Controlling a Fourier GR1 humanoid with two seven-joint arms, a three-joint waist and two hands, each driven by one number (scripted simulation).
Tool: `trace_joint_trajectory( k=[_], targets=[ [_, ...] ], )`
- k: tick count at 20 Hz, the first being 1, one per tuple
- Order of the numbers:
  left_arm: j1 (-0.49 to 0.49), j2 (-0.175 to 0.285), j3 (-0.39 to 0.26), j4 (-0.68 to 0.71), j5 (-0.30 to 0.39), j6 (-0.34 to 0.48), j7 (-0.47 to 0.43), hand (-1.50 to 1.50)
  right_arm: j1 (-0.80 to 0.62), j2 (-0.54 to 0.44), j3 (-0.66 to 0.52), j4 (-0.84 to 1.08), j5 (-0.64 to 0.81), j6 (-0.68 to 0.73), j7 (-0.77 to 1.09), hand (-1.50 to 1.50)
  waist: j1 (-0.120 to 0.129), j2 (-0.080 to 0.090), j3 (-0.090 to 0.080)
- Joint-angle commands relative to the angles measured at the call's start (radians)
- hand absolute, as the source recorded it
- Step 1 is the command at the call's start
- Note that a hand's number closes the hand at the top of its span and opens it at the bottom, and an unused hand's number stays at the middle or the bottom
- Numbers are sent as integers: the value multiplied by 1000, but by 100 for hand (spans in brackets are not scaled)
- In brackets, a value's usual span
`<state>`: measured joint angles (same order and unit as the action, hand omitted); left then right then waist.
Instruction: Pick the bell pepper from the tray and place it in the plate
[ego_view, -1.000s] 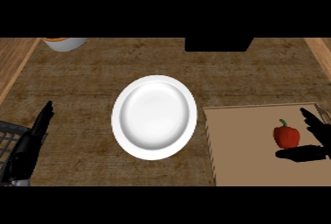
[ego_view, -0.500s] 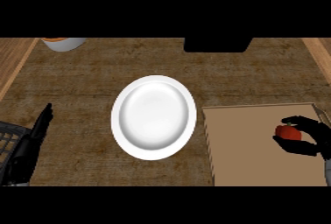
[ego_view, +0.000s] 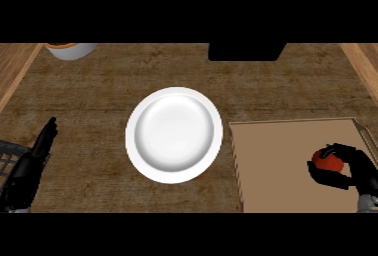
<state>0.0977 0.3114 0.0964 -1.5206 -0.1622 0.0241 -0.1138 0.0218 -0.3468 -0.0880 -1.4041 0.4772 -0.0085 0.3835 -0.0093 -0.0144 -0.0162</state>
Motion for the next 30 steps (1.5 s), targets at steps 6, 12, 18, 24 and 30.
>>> trace_joint_trajectory(
  k=[6, 12, 18, 24, 30],
  targets=[
    [19, 17, 23, -16, 8, -7, 16, 0, 267, 52, 240, -329, 498, -194, 337, 150, -16, 6, 11],
    [-5, 7, 19, -17, 1, -4, 35, 0, 422, 77, 330, -673, 785, -239, 477, 150, -17, 7, 13],
    [23, -10, -2, -18, -25, 5, -6, 0, 402, 108, 546, -920, 1058, -188, 496, 150, 1, 8, 14],
    [-23, 26, 37, 36, 5, -36, -22, 0, 233, 225, 826, -1035, 1161, 18, 531, 150, 16, 13, 12],
    [8, -22, -7, -34, -24, -15, -1, 0, -108, 343, 920, -847, 1161, 148, 679, 150, 33, 15, 14]
  ],
)
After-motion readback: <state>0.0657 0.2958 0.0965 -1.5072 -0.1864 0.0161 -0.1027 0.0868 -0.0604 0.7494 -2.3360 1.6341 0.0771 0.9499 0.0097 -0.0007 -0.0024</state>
